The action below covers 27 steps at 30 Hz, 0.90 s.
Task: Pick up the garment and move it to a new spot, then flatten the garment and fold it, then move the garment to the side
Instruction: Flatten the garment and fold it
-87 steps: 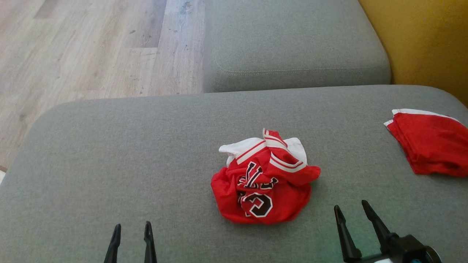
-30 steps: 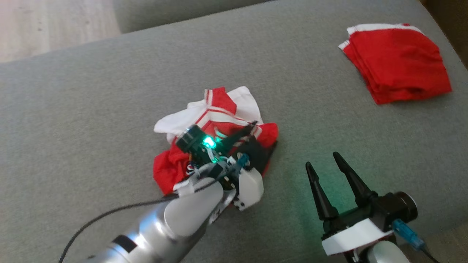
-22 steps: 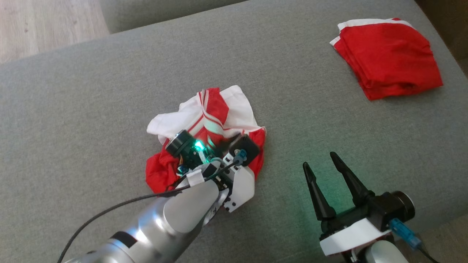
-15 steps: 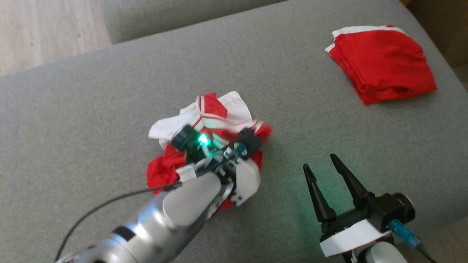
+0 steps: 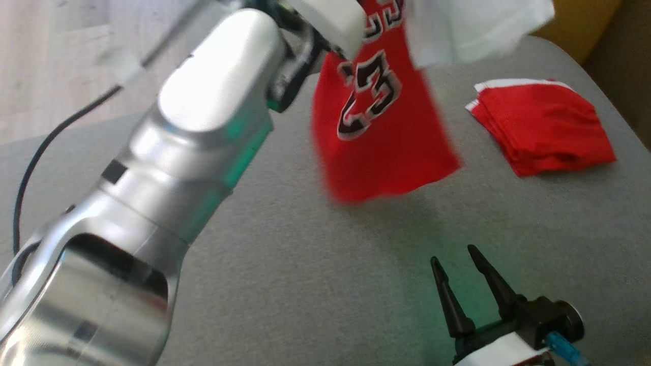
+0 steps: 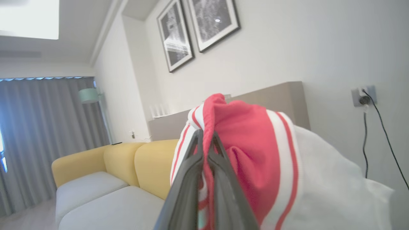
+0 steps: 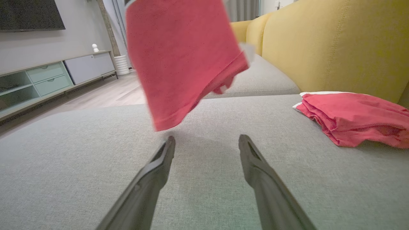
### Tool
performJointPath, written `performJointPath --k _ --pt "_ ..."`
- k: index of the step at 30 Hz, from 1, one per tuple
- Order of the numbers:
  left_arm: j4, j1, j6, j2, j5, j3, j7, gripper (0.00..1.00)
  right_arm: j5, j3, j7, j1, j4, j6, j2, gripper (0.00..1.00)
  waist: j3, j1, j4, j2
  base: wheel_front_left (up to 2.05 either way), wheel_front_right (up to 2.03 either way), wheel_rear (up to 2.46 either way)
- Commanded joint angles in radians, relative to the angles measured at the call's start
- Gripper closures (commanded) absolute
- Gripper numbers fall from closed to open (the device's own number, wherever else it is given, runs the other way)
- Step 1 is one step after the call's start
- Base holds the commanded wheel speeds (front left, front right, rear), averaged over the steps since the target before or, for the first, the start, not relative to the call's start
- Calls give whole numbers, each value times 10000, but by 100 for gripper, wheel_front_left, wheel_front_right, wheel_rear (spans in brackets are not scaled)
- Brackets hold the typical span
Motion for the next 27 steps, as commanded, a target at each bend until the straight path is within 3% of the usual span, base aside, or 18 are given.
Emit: performJointPath --k 1,7,12,17,18,19,20,27 --pt "60 260 -3 384 -343 474 -9 100 -82 132 -38 -191 -337 -9 2 0 -148 1 322 0 0 0 0" --pt "448 3640 172 866 -1502 1093 -865 100 -131 -54 -38 -91 -417 -9 57 0 -65 1 959 0 0 0 0" --pt "379 6427 -69 977 -2110 1588 -1434 100 -187 -226 -38 -89 -493 -9 27 0 115 1 1271 0 0 0 0" --pt "-621 8760 -88 975 -1706 3360 -1501 100 -210 -287 -38 -118 -530 -9 -109 0 309 1 1587 0 0 0 0" --pt "-917 9113 -72 930 -1443 3754 -1502 81 -208 -292 -38 -120 -531 -9 -126 0 322 1 1646 0 0 0 0" --pt "-1197 9445 -58 865 -1171 4114 -1502 32 -209 -294 -38 -116 -528 -9 -143 0 319 1 1701 0 0 0 0" --pt "-1429 9742 -30 813 -850 4397 -1503 0 -211 -292 -38 -111 -521 -9 -154 0 312 1 1744 0 0 0 0" --pt "-2526 10931 510 630 1468 5371 -1505 0 -214 -228 -38 -121 -486 -9 -186 0 232 1 1906 0 0 0 0"
